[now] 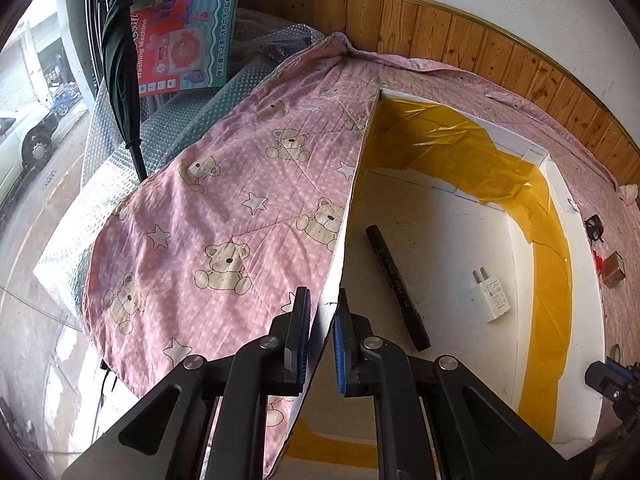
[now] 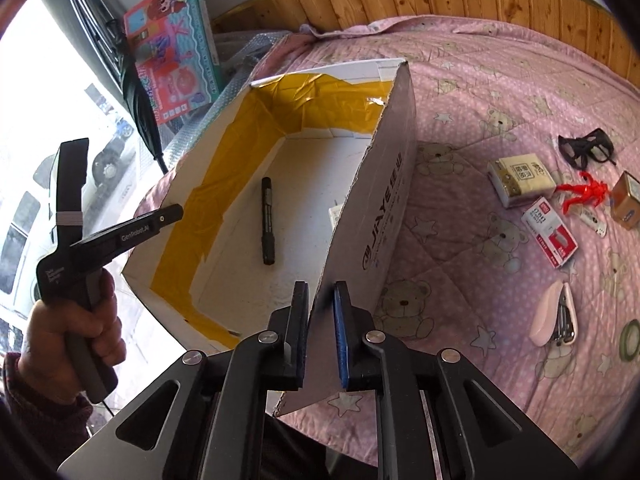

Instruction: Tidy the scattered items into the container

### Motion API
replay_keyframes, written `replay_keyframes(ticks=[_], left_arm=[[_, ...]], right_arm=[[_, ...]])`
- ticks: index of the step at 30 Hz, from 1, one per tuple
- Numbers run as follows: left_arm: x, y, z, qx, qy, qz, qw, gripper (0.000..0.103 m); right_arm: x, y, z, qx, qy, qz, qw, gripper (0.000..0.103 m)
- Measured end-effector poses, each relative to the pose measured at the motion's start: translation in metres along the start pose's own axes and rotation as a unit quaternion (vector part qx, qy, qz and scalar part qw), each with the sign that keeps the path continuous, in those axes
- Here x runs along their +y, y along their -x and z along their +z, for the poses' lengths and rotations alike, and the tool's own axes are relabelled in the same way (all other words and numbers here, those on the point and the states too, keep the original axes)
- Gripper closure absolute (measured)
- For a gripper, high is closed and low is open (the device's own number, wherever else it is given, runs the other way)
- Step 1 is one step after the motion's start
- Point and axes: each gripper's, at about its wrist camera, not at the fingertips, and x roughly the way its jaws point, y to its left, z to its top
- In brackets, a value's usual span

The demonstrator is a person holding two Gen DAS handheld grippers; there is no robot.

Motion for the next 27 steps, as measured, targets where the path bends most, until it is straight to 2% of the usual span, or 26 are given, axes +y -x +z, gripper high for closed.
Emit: replay_keyframes(ticks=[9, 12, 13, 14, 15, 17, 19, 21, 23, 25, 27], left_arm=[[-0.012, -0.008, 0.015, 0.004, -0.038, 0.027, 0.9989, 0.091], [-0.010, -0.007, 0.015, 0.009, -0.034, 0.036, 0.9987, 0.090], [-0.008, -0.004, 0.015, 0.010, -0.027, 0.042, 0.9987, 0.084], [-0.005, 0.001, 0.014, 0.010, -0.017, 0.049, 0.9986, 0.078], [-0.004, 0.009, 0.012, 0.008, -0.009, 0.057, 0.9983, 0.076], [-0.010, 0.033, 0.008, -0.013, -0.010, 0.069, 0.9975, 0.075], [-0.029, 0.064, 0.004, -0.045, -0.029, 0.070, 0.9961, 0.075], [-0.055, 0.098, 0.002, -0.075, -0.040, 0.034, 0.9958, 0.072], [-0.092, 0.121, -0.003, -0.090, -0.066, -0.028, 0.9934, 0.066], [-0.136, 0.129, -0.010, -0.083, -0.096, -0.093, 0.9875, 0.065], [-0.182, 0.125, -0.021, -0.060, -0.127, -0.154, 0.9781, 0.065]], right_arm=[[0.002, 0.001, -0.010, -0.001, -0.022, 0.031, 0.999, 0.086], [-0.015, 0.005, -0.009, 0.001, -0.043, 0.088, 0.995, 0.081], [-0.023, 0.013, -0.008, -0.011, -0.052, 0.098, 0.994, 0.075], [-0.029, 0.024, -0.008, -0.030, -0.053, 0.099, 0.993, 0.061], [-0.038, 0.036, -0.009, -0.049, -0.051, 0.098, 0.993, 0.055], [-0.066, 0.060, -0.015, -0.089, -0.064, 0.077, 0.991, 0.054], [-0.102, 0.078, -0.025, -0.115, -0.082, 0.031, 0.989, 0.053], [-0.144, 0.087, -0.038, -0.124, -0.112, -0.031, 0.985, 0.053], [-0.192, 0.089, -0.055, -0.111, -0.162, -0.079, 0.977, 0.052], [-0.233, 0.092, -0.072, -0.098, -0.214, -0.090, 0.968, 0.052], [-0.257, 0.099, -0.086, -0.096, -0.235, -0.107, 0.961, 0.052]])
